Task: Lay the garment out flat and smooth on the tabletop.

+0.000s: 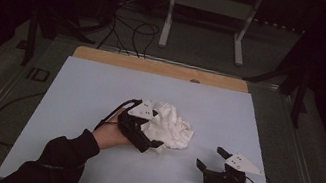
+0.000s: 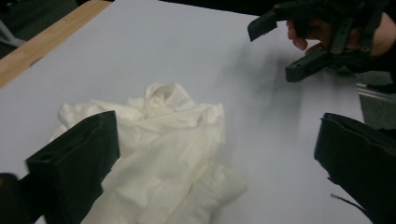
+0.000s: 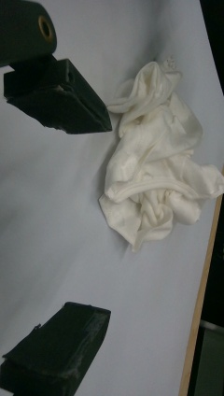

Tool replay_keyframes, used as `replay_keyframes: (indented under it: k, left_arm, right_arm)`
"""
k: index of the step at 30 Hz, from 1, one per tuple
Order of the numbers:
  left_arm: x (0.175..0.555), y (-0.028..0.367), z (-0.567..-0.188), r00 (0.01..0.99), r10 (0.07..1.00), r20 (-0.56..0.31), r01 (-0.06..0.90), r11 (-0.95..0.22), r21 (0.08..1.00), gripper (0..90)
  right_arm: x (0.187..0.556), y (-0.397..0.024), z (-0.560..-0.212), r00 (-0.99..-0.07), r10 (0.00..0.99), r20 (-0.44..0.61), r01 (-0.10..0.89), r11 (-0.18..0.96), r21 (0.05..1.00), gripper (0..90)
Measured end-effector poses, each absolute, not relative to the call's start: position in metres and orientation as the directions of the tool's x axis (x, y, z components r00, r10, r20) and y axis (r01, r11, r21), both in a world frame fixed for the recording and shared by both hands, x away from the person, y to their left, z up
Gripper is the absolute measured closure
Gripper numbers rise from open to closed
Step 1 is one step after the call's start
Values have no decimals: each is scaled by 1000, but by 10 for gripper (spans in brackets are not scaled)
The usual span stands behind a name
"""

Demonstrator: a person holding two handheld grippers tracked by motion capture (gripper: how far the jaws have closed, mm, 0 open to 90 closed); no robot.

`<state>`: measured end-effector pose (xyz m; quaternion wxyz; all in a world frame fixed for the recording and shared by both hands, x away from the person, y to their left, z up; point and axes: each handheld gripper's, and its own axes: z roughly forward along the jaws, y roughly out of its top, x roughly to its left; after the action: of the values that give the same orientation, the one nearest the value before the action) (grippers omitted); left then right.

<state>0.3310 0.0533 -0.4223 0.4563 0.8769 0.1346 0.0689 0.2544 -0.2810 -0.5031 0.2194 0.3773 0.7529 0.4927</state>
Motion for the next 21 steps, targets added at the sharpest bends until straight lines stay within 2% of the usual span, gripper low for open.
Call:
replay_keyframes:
  k: [15, 17, 19, 21]
  left_arm:
    - [347, 7, -439, 973, 231, 11, 136, -611, 780, 81]
    - [348, 3, -442, 976, 217, 17, 126, -625, 770, 105]
    - [351, -1, -446, 980, 199, 7, 124, -635, 762, 175]
    - [353, -5, -449, 980, 200, 3, 130, -651, 748, 175]
  right_arm:
    - [255, -281, -504, -623, 781, 42, 352, 231, 907, 92]
    - [255, -282, -504, -623, 781, 45, 353, 229, 907, 91]
    - [255, -281, -504, -623, 781, 46, 355, 230, 906, 91]
    - [255, -281, -504, -624, 780, 47, 356, 230, 906, 92]
